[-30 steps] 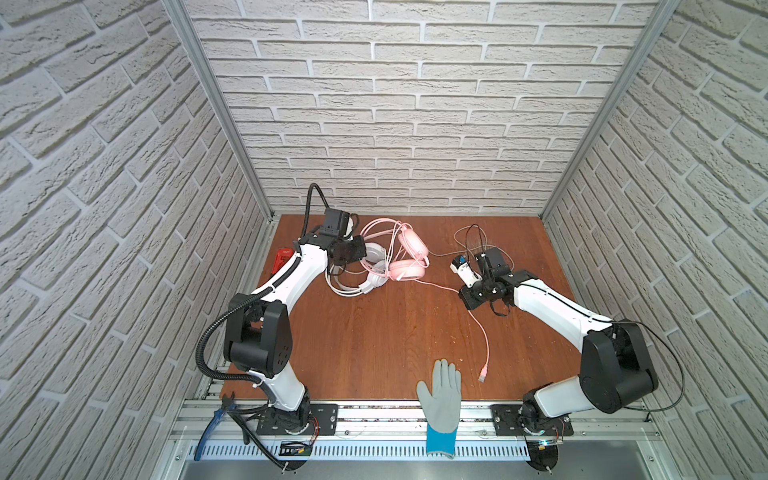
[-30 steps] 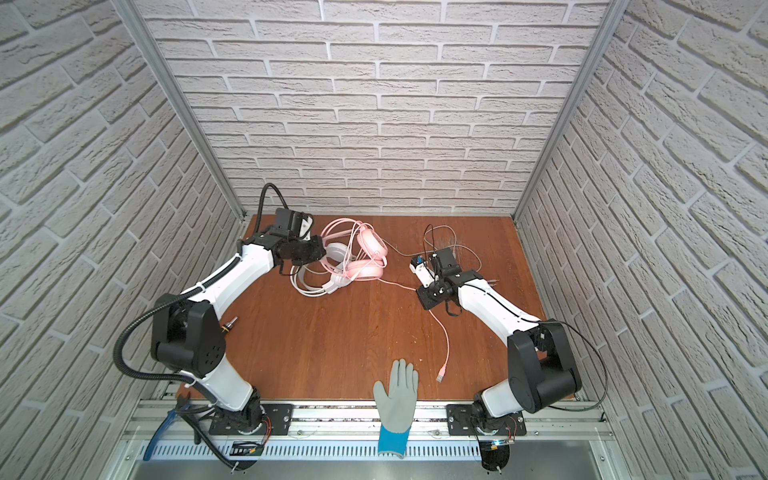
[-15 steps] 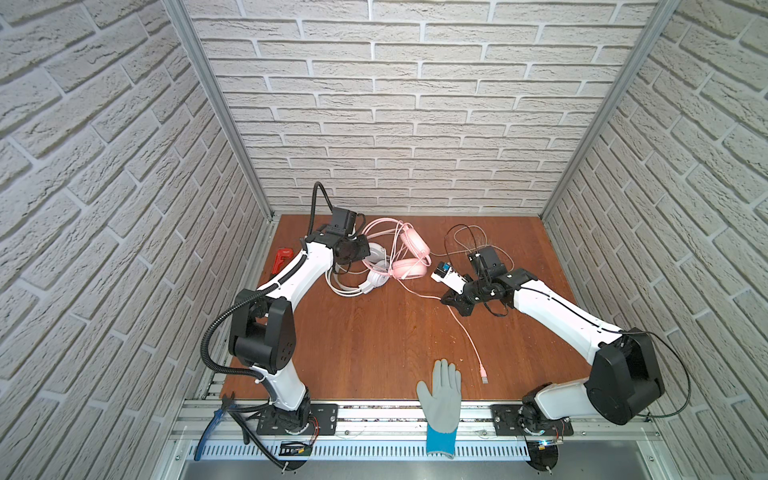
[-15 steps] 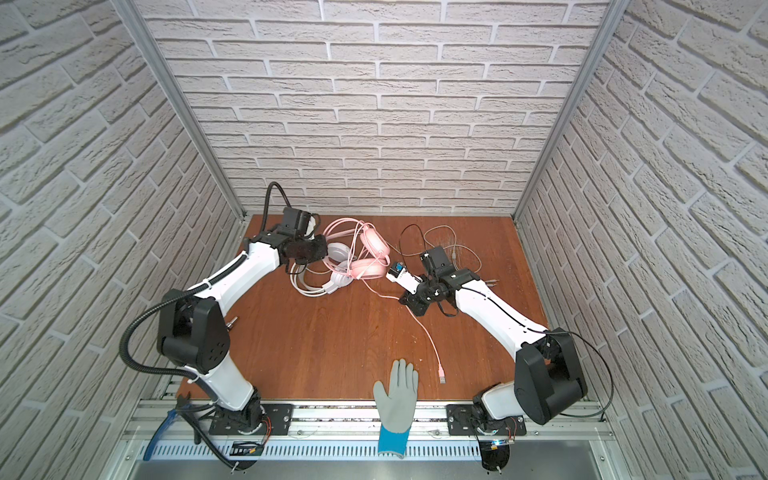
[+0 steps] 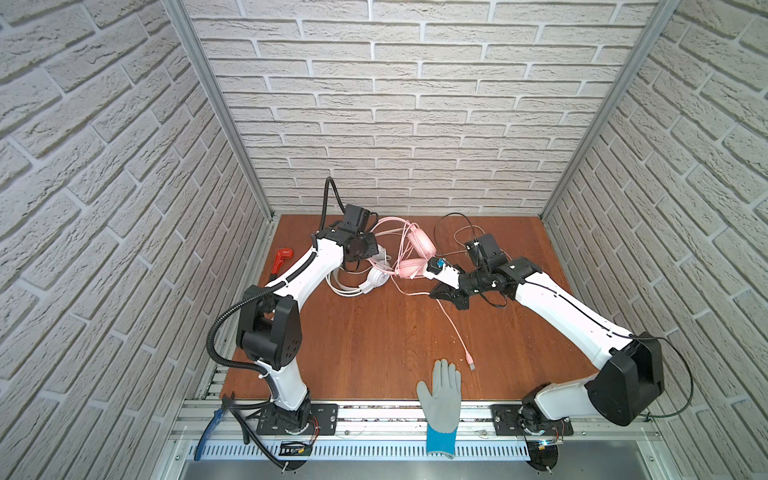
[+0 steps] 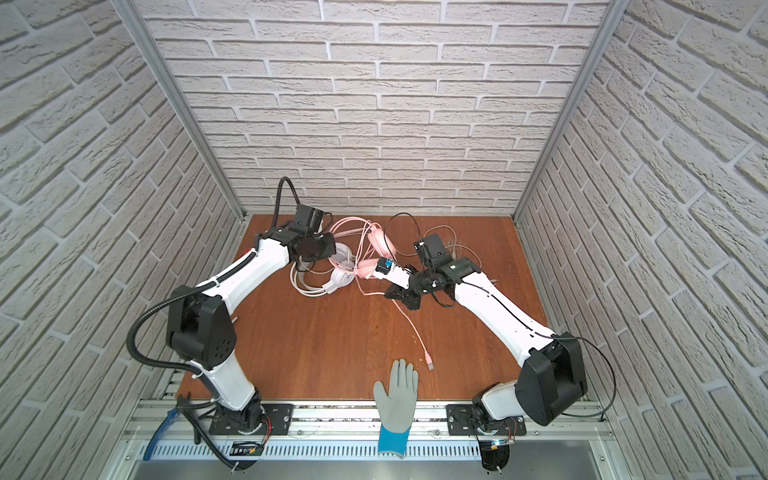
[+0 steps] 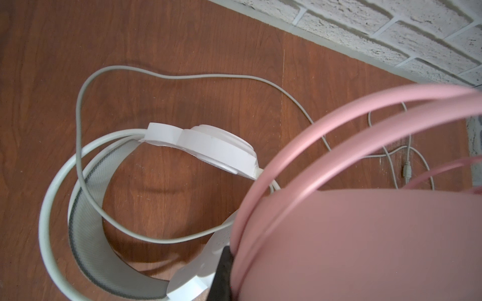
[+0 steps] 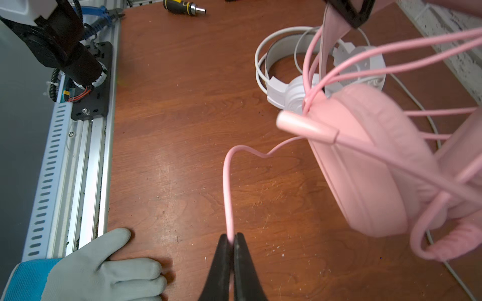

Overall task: Wrap the headphones
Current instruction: 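Draw the pink cable toward the robot and up with the right gripper, then carry the pink cable around the held pink headset with the right gripper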

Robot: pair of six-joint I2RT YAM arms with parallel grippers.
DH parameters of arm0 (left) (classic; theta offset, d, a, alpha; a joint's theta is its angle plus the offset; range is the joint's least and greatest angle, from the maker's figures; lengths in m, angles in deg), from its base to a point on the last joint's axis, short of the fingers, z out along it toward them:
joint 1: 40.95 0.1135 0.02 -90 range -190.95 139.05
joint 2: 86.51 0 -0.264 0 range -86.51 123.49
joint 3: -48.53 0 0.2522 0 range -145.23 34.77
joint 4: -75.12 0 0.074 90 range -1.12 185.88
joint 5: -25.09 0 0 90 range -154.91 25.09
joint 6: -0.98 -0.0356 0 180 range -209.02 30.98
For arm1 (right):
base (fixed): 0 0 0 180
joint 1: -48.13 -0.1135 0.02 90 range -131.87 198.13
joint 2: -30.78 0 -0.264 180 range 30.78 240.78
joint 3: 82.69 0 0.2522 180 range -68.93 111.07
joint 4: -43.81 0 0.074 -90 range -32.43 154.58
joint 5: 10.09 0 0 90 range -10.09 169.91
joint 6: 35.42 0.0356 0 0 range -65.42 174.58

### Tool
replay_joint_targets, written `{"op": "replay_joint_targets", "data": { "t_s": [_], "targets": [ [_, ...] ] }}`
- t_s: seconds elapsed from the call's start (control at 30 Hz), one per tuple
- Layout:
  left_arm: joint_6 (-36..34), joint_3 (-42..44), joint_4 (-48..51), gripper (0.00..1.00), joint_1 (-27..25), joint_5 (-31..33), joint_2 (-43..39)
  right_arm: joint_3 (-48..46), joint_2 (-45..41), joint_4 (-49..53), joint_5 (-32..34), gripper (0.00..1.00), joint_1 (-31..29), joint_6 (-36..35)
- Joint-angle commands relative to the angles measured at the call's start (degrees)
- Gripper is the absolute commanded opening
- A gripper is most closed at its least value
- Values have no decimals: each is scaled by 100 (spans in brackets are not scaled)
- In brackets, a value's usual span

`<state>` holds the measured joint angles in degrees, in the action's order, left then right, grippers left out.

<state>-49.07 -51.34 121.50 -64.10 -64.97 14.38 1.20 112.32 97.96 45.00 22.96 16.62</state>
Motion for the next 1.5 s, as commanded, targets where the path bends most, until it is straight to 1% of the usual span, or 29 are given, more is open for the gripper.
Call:
{"op": "replay_joint_targets", "data": {
  "t_s": [0.0, 0.13, 0.33, 0.53, 0.6, 0.67, 0.8, 0.87, 1.0, 1.47],
  "targets": [
    [194, -265, -241, 0, -121, -37, 35, 232, -43, 115, -322, 6, -41, -177],
    [125, -284, -161, 0, -211, 5, 131, 367, 20, 180, -376, 6, -36, -121],
    [-123, -328, 53, 0, -364, 102, 230, 659, 146, 382, -250, 6, -41, 121],
    [-466, -293, 256, 0, -466, 178, 214, 913, 301, 563, 194, 6, -31, 407],
    [-590, -267, 284, 0, -503, 186, 188, 959, 319, 469, 349, 6, -32, 730],
    [-682, -254, 312, 0, -545, 207, 178, 998, 336, 409, 402, 6, -24, 799],
    [-887, -249, 350, 0, -626, 152, 198, 1072, 372, 230, 772, 6, -23, 1109],
    [-981, -232, 348, 0, -654, 72, 186, 1060, 389, 82, 1180, 6, -19, 1324],
    [-1130, -163, 324, 0, -689, -109, 156, 994, 411, -191, 1822, 6, 3, 1522],
    [-1577, -47, 338, 0, -769, -649, 50, 1221, 867, -520, 2712, 6, 390, 2388]
  ]
}}
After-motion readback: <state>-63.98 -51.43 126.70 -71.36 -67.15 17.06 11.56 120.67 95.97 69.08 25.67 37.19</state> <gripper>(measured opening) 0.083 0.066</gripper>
